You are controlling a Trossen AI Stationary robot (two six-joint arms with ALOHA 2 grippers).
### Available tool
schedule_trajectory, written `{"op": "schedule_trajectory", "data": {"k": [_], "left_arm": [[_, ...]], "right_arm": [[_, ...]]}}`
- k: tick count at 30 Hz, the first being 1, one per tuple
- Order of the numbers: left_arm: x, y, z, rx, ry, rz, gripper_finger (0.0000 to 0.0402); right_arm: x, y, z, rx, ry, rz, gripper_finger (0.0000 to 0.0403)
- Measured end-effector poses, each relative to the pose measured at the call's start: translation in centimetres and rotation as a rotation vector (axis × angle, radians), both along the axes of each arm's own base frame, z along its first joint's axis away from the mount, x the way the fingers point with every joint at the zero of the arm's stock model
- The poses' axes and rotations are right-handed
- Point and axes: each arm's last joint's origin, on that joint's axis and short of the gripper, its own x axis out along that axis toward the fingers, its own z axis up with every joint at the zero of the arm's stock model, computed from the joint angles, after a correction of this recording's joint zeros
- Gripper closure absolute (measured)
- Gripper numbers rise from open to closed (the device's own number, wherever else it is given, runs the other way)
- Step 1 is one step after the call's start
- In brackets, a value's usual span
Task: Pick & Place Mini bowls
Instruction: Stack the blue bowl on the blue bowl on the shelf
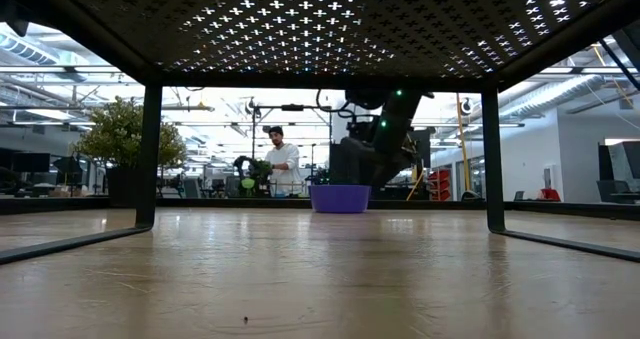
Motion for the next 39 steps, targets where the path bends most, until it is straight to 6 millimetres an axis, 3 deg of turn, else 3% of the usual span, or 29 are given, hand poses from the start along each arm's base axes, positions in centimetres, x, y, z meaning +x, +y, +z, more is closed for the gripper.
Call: {"op": "schedule_trajectory", "data": {"k": [10, 19, 29, 39], "left_arm": [[0.00, 0.00, 0.00, 0.000, 0.000, 0.000, 0.0209], [0.00, 0.00, 0.00, -0.001, 0.000, 0.000, 0.0195], [0.00, 0.00, 0.00, -0.002, -0.001, 0.000, 0.0212], [0.00, 0.00, 0.00, -0.003, -0.001, 0.000, 0.0231]], "right_arm": [[-0.07, 0.20, -0.07, 0.037, 0.001, 0.013, 0.0276], [0.00, 0.34, -0.08, 0.066, -0.016, 0.044, 0.0319], [0.00, 0.33, -0.07, 0.052, -0.005, 0.072, 0.0394], [0.03, 0.36, -0.03, 0.041, 0.002, 0.094, 0.0400]]}}
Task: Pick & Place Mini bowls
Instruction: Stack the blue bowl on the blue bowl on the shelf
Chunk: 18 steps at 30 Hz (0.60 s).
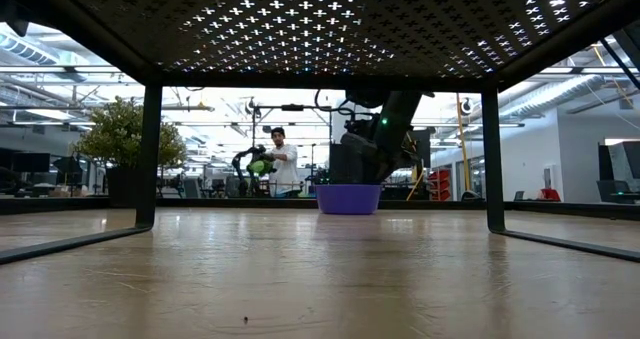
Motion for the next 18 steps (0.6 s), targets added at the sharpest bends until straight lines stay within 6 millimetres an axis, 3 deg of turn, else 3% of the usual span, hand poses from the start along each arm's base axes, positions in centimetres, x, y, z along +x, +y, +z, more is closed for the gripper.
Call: {"op": "schedule_trajectory", "data": {"k": [10, 18], "left_arm": [[0.00, 0.00, 0.00, 0.000, 0.000, 0.000, 0.0245], [0.00, 0.00, 0.00, 0.000, 0.000, 0.000, 0.0233]], "right_arm": [[0.00, 0.01, 0.00, -0.003, 0.002, 0.003, 0.0402], [-0.15, 0.10, -0.60, -0.018, -0.016, 0.006, 0.0402]]}}
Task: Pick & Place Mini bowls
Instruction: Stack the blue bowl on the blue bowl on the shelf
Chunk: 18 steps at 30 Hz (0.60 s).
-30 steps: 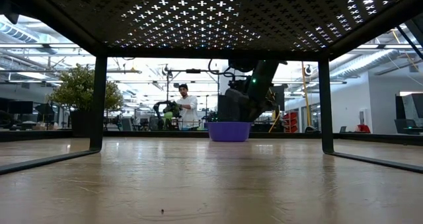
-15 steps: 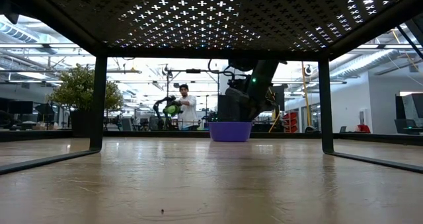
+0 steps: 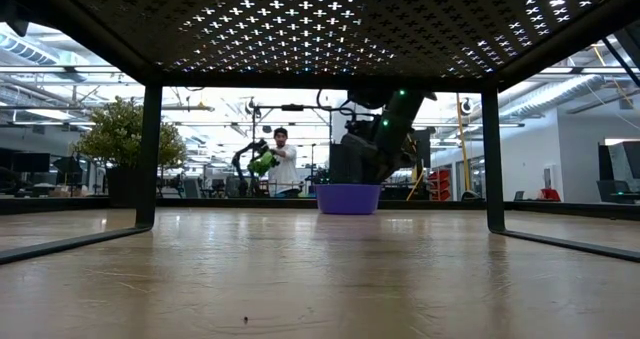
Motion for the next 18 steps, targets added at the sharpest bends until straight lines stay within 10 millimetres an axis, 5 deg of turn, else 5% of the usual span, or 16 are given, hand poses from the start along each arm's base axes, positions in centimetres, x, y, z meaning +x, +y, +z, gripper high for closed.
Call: {"op": "schedule_trajectory", "data": {"k": [9, 18], "left_arm": [[0.0, 0.0, 0.0, 0.001, 0.000, 0.000, 0.0218], [0.0, 0.0, 0.0, 0.001, 0.000, 0.000, 0.0236]], "right_arm": [[-0.5, 0.4, -0.7, 0.001, -0.007, 0.002, 0.0402], [-0.8, 0.6, 2.1, -0.069, -0.080, 0.038, 0.0402]]}}
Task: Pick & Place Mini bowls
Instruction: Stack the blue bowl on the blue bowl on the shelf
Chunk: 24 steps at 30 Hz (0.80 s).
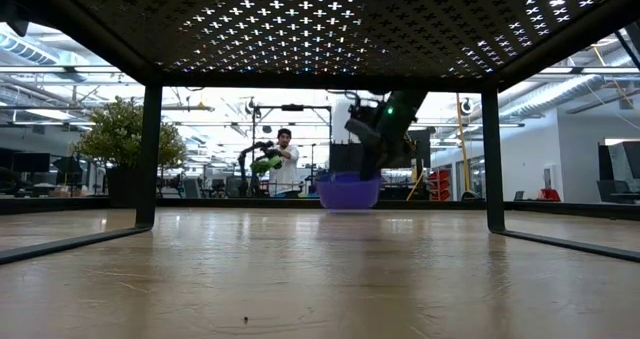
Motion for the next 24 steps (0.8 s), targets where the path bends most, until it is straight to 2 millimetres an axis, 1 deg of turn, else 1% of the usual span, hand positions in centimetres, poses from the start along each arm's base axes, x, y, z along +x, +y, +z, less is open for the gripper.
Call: {"op": "schedule_trajectory", "data": {"k": [5, 12, 15, 18, 24], "left_arm": [[0.0, 0.0, 0.0, 0.000, 0.000, 0.000, 0.0248], [0.0, 0.0, 0.0, 0.000, 0.000, 0.000, 0.0240], [0.0, 0.0, 0.0, 0.000, 0.000, 0.001, 0.0232], [0.0, 0.0, 0.0, 0.000, 0.000, 0.001, 0.0224], [0.0, 0.0, 0.0, 0.000, 0.000, 0.001, 0.0215]], "right_arm": [[-0.3, 0.5, 2.6, -0.049, -0.065, 0.018, 0.0402], [-0.8, 2.9, 6.9, -0.085, -0.190, 0.115, 0.0402], [-0.9, 4.4, 8.8, -0.098, -0.253, 0.166, 0.0402], [-1.2, 6.3, 10.5, -0.098, -0.301, 0.229, 0.0402], [-1.9, 11.1, 13.2, -0.091, -0.350, 0.350, 0.0402]]}}
